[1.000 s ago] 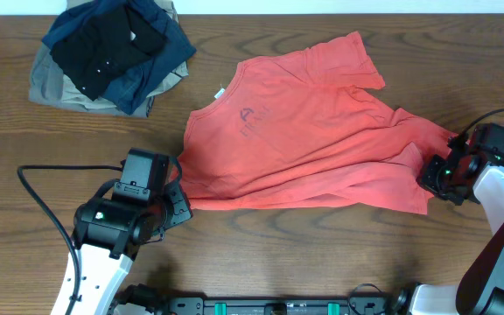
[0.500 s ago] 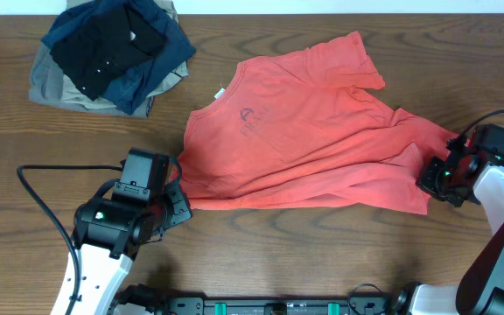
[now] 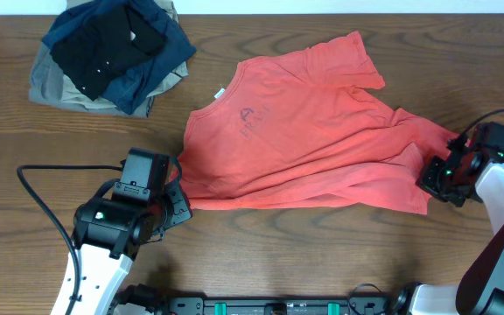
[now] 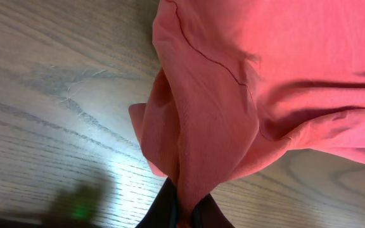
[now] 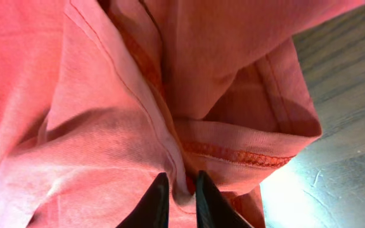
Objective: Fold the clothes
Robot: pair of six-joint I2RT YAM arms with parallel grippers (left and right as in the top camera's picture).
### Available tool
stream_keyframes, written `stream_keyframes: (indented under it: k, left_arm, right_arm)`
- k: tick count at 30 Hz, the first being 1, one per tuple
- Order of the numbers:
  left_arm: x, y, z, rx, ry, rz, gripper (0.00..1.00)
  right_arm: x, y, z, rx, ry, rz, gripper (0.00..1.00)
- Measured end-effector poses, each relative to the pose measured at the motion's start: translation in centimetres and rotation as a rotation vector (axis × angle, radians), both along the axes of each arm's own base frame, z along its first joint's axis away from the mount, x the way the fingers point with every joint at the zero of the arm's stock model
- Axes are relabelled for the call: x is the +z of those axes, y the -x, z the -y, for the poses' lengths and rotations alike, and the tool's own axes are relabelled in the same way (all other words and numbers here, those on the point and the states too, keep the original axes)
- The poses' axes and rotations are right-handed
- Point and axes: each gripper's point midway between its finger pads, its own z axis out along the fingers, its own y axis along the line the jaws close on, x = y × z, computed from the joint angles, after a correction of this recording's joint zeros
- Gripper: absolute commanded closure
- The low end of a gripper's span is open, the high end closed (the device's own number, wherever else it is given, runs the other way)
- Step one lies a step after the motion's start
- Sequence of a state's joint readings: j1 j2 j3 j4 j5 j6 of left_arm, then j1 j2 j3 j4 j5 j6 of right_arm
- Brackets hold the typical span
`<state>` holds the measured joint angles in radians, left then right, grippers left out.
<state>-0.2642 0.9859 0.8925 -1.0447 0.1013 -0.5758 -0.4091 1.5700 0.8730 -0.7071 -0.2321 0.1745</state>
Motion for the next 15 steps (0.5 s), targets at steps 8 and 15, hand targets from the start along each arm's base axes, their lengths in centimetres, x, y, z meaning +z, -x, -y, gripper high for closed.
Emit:
stream_keyframes:
  k: [8, 15]
  left_arm:
    - [0.00, -0.01, 0.00, 0.000, 0.000, 0.000, 0.94]
    - [0.00, -0.01, -0.01, 0.000, 0.000, 0.000, 0.94]
  right_arm:
    - [0.02, 0.21, -0.09, 0.000, -0.004, -0.010, 0.92]
    - [0.02, 0.27, -0.12, 0.000, -0.005, -0.013, 0.99]
